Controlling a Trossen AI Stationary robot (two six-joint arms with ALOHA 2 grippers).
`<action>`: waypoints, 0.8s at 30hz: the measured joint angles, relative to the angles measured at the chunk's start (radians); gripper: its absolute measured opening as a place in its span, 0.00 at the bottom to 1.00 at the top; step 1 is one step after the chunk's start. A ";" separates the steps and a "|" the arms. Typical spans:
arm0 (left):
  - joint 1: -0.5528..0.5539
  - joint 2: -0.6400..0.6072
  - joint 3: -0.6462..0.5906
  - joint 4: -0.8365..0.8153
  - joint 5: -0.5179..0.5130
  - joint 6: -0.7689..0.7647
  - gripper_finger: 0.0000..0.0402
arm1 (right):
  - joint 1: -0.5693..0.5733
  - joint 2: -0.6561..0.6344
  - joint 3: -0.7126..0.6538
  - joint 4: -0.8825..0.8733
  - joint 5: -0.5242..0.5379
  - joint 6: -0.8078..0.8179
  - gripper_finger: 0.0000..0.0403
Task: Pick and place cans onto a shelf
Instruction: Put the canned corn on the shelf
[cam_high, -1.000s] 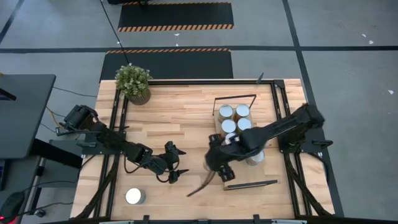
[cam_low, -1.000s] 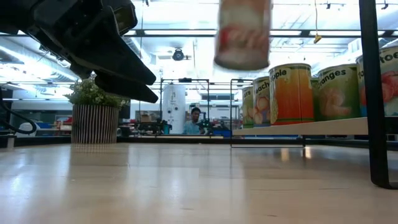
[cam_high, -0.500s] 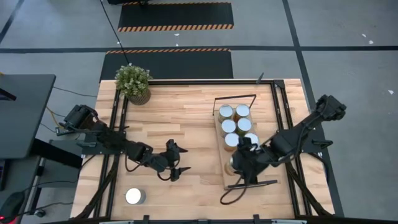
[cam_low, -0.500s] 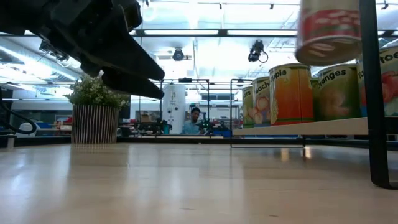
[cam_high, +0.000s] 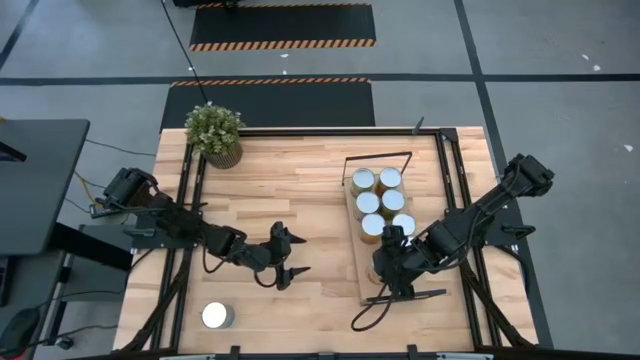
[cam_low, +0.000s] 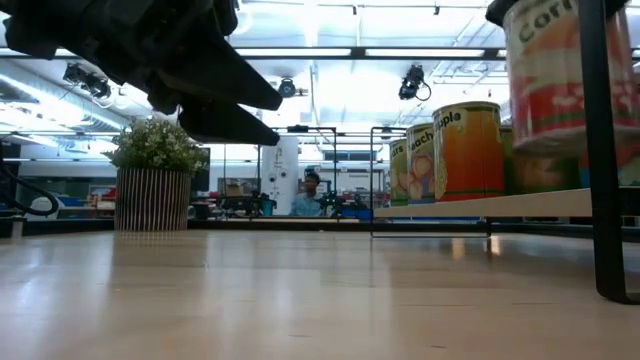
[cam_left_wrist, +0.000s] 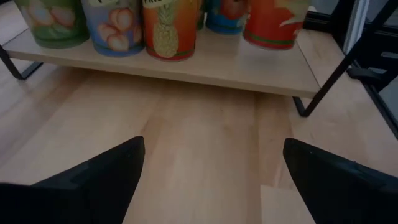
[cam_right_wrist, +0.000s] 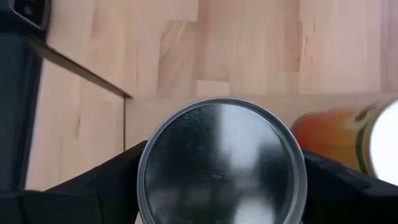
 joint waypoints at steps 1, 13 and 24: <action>-0.001 0.000 0.000 0.000 0.001 0.000 0.97 | -0.002 0.000 -0.006 -0.006 -0.001 0.007 0.86; -0.001 0.000 0.000 0.010 0.001 0.001 0.97 | 0.001 0.000 -0.022 -0.018 -0.021 0.038 0.87; 0.012 0.000 0.000 0.010 0.007 0.000 0.97 | -0.022 0.000 0.024 -0.037 -0.075 0.029 0.90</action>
